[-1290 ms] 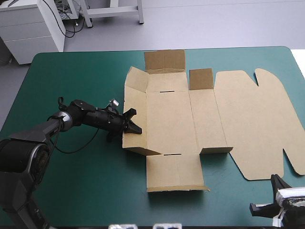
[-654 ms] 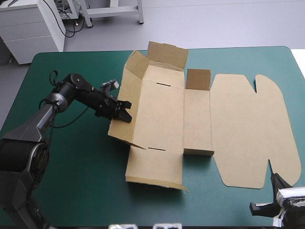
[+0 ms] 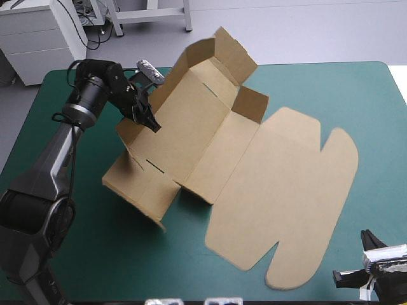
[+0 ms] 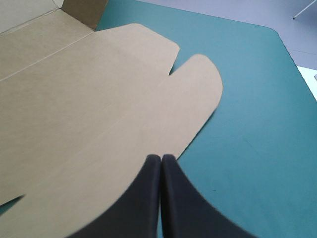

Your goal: Fold the box

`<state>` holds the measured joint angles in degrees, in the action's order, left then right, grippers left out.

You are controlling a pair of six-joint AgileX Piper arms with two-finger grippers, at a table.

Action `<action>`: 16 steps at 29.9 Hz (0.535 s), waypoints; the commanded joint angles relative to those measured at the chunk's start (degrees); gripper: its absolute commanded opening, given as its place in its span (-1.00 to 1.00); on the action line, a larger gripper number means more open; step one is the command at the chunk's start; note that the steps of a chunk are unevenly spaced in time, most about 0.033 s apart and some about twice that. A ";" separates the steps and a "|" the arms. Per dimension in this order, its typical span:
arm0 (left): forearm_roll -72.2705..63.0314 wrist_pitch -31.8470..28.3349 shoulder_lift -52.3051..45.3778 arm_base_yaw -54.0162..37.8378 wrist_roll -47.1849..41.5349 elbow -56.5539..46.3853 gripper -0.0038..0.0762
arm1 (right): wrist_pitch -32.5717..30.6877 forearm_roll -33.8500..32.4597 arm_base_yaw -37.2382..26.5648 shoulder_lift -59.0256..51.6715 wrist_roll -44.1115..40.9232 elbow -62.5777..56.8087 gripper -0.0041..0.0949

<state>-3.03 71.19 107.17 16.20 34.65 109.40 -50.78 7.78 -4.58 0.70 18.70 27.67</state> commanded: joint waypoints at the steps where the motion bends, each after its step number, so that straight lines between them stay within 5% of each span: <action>1: 11.20 1.93 -3.56 4.38 5.96 1.91 -0.92 | 4.03 0.31 -0.11 2.10 1.32 1.23 -0.96; 11: 29.70 -13.51 -3.56 13.31 8.59 1.91 -0.92 | 3.94 0.31 -0.11 2.52 0.21 1.23 -0.96; 16: 30.64 -14.97 -3.56 18.79 10.18 1.91 -0.92 | 3.73 0.31 -0.11 2.52 0.21 1.23 -0.96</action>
<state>25.48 59.82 107.17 32.06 44.22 109.40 -50.78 7.78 -4.58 1.74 18.86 27.67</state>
